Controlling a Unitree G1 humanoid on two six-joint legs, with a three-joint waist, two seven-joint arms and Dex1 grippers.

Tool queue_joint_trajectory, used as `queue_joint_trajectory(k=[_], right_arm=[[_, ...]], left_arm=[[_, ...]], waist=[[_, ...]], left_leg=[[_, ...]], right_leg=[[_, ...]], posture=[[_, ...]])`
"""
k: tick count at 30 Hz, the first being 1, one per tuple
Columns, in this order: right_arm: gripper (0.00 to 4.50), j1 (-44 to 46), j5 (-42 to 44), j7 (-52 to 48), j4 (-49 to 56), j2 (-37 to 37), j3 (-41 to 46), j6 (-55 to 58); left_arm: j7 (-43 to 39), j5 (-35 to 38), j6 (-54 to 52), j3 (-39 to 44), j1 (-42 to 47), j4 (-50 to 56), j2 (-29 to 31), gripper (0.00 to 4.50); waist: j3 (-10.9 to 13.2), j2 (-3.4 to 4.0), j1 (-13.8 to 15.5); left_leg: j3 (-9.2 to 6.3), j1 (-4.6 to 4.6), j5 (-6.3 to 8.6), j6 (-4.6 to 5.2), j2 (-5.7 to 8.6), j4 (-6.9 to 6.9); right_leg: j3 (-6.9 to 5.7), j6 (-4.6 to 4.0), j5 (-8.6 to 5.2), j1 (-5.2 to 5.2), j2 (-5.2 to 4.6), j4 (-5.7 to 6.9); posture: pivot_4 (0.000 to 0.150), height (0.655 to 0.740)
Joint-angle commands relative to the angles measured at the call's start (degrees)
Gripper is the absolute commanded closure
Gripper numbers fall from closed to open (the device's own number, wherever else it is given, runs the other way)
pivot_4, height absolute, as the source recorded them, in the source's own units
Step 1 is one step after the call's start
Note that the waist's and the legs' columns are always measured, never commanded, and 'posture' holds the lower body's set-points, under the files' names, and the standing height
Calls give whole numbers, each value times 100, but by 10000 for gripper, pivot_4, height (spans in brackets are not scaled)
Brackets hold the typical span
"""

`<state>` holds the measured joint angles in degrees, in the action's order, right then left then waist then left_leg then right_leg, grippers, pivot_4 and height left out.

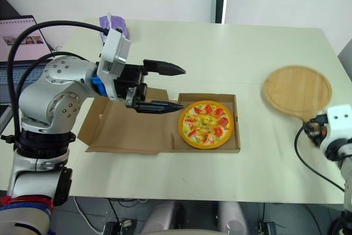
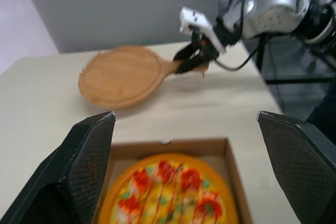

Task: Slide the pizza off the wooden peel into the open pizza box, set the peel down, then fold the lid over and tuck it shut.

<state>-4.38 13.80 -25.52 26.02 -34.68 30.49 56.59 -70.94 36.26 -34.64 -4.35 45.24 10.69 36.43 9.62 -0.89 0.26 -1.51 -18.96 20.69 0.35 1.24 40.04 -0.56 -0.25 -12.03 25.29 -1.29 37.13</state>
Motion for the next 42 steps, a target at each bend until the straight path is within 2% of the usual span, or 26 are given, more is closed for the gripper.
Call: queue_joint_trajectory(k=[1, 8, 10, 11, 16, 22, 28, 32, 37, 42], right_arm=[[28797, -111, 217, 258, 860, 165, 524, 758], [28797, -526, 430, 318, 1298, 380, 551, 1305], [21655, -504, 465, 316, 1285, 391, 562, 1255], [19933, -496, 489, 276, 1262, 360, 563, 1197], [1266, -544, 395, 101, 1121, -53, 545, 701], [504, 81, -52, 18, 877, -1005, -66, -496], [504, 1289, 69, -400, 102, -1259, -922, -1329], [504, 2350, 241, -1108, -789, -1108, -1700, -2169], [504, 3101, 743, -2118, -950, -1024, -2253, -2513], [504, 4007, 1221, -2736, -1061, -756, -2736, -2368]], left_arm=[[18, 207, -125, 86, 82, 226, -14, 0], [-107, 234, -153, -38, 30, 268, -40, 0], [-98, 217, -138, -45, 43, 251, -69, 0], [-68, 179, -87, -44, 51, 229, -102, 0], [80, 125, -38, 12, 55, 209, -187, 0], [500, 171, -120, 199, -110, 376, -181, 0], [1124, 562, -681, 519, -776, 1178, 15, 0], [1830, 1261, -1428, 975, -1831, 2250, 229, 0], [3541, 3198, -2207, 1968, -3125, 3074, 196, 0], [5709, 5307, -1653, 2887, -5803, 3670, -16, 0]], waist=[[-1, 2, -44], [-9, 15, -41], [-9, 15, -41], [-9, 15, -41], [-9, 15, -42], [-8, 12, -79], [-4, 7, -108], [-1, 1, -135], [2, -5, -128], [2, -5, -134]], left_leg=[[1, 2, 0, 0, -1, -1], [0, 8, -1, -1, -1, -1], [1, 8, -1, -1, 3, -1], [0, 8, -1, -1, 3, -1], [1, 8, -1, -1, 3, -1], [9, 6, 0, -1, 1, -2], [4, 10, -13, -23, -3, -3], [5, 10, -12, -23, 0, -3], [-8, 8, -11, -22, -6, -3], [-4, 12, -8, -21, -5, -4]], right_leg=[[1, 0, 0, -1, 1, 0], [-1, 4, -3, -9, 10, -3], [0, 9, -5, -10, 10, -4], [0, 9, -6, -11, 10, -4], [1, 9, -6, -10, 10, -4], [6, 11, -7, -15, 11, -5], [4, 10, -6, -15, 12, -6], [6, 10, -6, -12, 2, -12], [-4, 9, -5, -6, 0, -10], [1, 8, -5, -4, -7, -9]], posture=[[1500, 7400], [1500, 7400], [1500, 7400], [1500, 7400], [1500, 7400], [1500, 7400], [1500, 7400], [1500, 7400], [1500, 7400], [1500, 7400]])
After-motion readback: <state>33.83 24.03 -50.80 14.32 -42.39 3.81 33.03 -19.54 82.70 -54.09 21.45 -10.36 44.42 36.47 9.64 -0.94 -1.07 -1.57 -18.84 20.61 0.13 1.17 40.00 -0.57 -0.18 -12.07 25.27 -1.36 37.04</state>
